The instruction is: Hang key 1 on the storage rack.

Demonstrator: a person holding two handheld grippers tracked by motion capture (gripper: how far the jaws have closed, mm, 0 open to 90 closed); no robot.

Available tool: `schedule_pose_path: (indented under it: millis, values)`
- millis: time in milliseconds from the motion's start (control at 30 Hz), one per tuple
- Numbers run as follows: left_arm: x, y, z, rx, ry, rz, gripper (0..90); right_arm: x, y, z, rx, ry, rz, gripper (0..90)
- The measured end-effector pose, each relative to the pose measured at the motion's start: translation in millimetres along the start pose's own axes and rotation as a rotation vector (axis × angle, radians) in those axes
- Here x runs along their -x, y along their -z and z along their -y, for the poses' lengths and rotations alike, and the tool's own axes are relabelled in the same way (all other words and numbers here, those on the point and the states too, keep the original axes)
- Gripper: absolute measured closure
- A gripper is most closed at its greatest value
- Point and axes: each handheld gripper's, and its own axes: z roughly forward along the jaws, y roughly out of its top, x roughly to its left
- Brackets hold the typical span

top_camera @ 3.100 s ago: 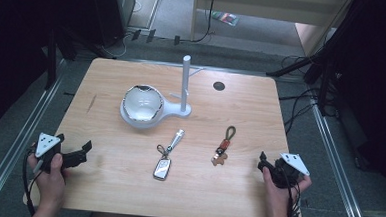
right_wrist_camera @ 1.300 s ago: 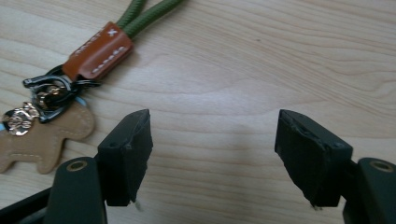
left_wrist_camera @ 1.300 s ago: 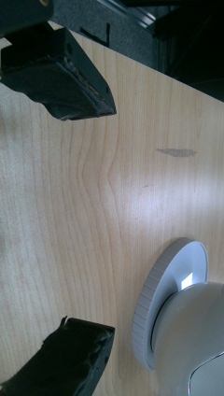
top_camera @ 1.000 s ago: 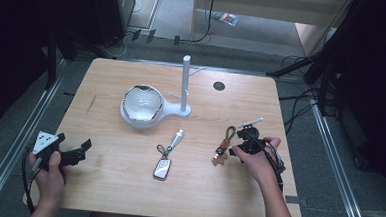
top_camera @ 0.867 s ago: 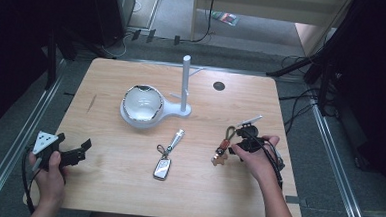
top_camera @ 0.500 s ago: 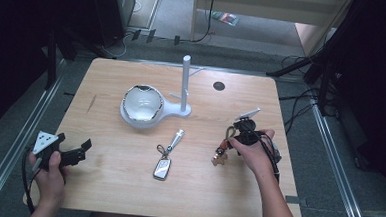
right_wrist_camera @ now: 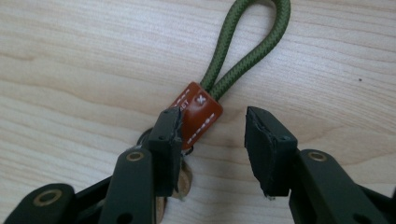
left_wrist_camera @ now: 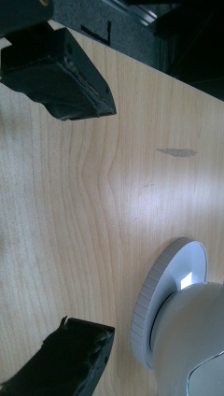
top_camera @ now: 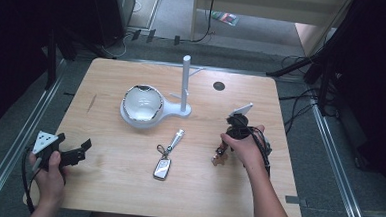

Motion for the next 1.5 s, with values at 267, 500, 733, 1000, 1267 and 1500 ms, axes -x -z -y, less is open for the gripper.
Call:
schedule_pose_path:
  millis: [267, 500, 733, 1000, 1267, 1500]
  values:
    - [-0.1, -0.8, -0.1, 0.000, 0.006, -0.008, 0.0, -4.0, -2.8, -6.4, -0.032, -0.056, -0.019, 57.5]
    - [-0.1, -0.7, -0.1, -0.001, 0.005, -0.007, 0.0, -8.1, -9.4, -10.9, -0.078, -0.108, -0.053, 58.0]
    - [-0.1, -0.6, 0.0, 0.000, 0.006, -0.008, 0.0, -13.1, -13.1, -9.5, -0.095, -0.094, -0.068, 72.0]
    - [-0.3, 0.0, 0.1, 0.001, 0.014, -0.008, 0.0, -15.3, -13.0, -8.7, -0.084, -0.072, -0.070, 76.5]
    - [0.1, -0.1, 0.0, -0.002, 0.005, -0.011, 0.0, -12.2, -3.9, 2.8, 0.030, -0.042, -0.088, 79.6]
    - [0.7, -0.5, 0.1, 0.001, 0.004, -0.012, 0.0, -16.8, 21.8, 11.6, 0.215, 0.002, -0.097, 80.8]
